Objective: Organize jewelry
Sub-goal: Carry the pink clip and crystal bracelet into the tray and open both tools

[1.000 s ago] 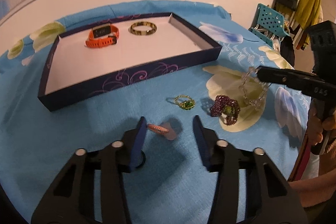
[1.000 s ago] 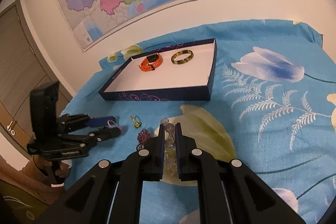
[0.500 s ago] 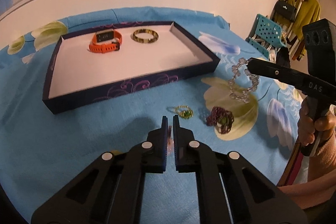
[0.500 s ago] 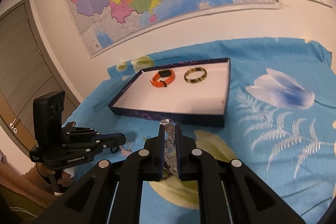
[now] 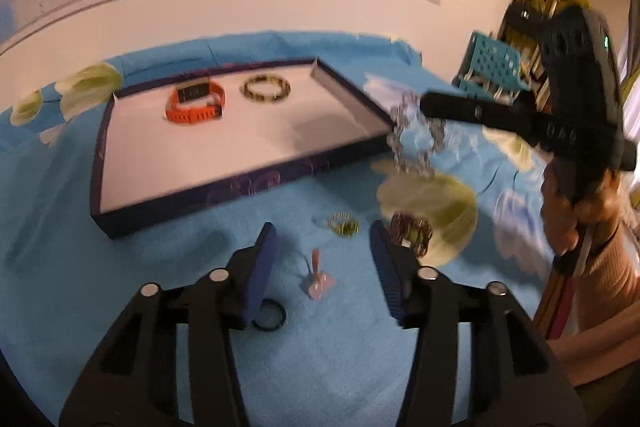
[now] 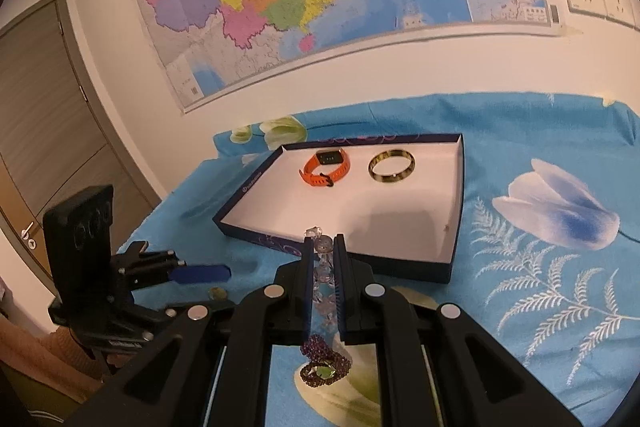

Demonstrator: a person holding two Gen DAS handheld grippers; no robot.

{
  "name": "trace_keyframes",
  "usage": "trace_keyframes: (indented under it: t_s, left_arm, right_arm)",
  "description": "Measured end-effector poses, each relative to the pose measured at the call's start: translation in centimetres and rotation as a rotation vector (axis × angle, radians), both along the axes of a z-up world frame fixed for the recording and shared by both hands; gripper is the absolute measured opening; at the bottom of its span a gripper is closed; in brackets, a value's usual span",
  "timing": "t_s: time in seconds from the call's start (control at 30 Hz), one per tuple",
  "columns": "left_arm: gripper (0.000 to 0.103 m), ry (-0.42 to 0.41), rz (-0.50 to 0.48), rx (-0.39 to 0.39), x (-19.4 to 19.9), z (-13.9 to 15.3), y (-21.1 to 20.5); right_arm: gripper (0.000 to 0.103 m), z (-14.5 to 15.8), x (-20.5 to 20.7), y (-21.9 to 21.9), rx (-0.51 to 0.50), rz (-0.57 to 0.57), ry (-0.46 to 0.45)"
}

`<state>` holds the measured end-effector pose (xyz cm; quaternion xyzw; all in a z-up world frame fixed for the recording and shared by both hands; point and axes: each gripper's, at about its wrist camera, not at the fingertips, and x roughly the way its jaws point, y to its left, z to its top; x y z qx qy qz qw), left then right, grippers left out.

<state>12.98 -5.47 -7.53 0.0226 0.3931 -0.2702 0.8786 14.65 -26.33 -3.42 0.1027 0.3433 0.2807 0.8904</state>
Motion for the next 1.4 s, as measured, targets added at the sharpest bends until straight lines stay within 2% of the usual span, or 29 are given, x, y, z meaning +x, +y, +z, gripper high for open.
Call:
trace_keyframes:
  t_s: [0.1,0.17,0.2,0.3,0.47,0.67,0.9,1.07,1.4]
  left_arm:
    - [0.038,0.044,-0.004,0.029,0.2,-1.7,-0.4]
    - [0.027,0.071,-0.003,0.056,0.4,-2.8,-0.7]
    - [0.024,0.083,-0.004,0.065,0.4,-3.2,-0.8]
    - [0.016,0.073,-0.012,0.063,0.3,-3.2,-0.8]
    - [0.015,0.068,-0.001,0.035,0.5,-2.5,-0.3]
    - [0.015,-0.006,0.023,0.002,1.6,0.6,0.5]
    - [0.015,-0.085,0.077,0.019,4.9,3.1,1.0]
    - [0.016,-0.095,0.1,0.04,7.3,3.2,1.2]
    - [0.016,-0.033,0.127,0.068,11.7,1.2,1.6]
  right_arm:
    - [0.008,-0.4,0.1,0.1,-0.004,0.001,0.012]
    - [0.008,-0.6,0.1,0.2,-0.007,-0.001,0.016]
    - [0.008,-0.6,0.2,0.1,-0.005,-0.001,0.018]
    - [0.008,-0.6,0.2,0.1,-0.009,-0.003,0.017]
    - [0.008,-0.3,0.5,0.2,-0.011,-0.002,0.007]
    - [0.008,0.9,1.7,0.5,-0.007,0.001,-0.024]
    - [0.008,2.0,4.4,1.2,0.004,0.007,-0.043]
    - [0.008,1.6,6.7,1.8,0.003,0.004,-0.027]
    - [0.008,-0.3,10.8,3.3,-0.003,0.014,0.041]
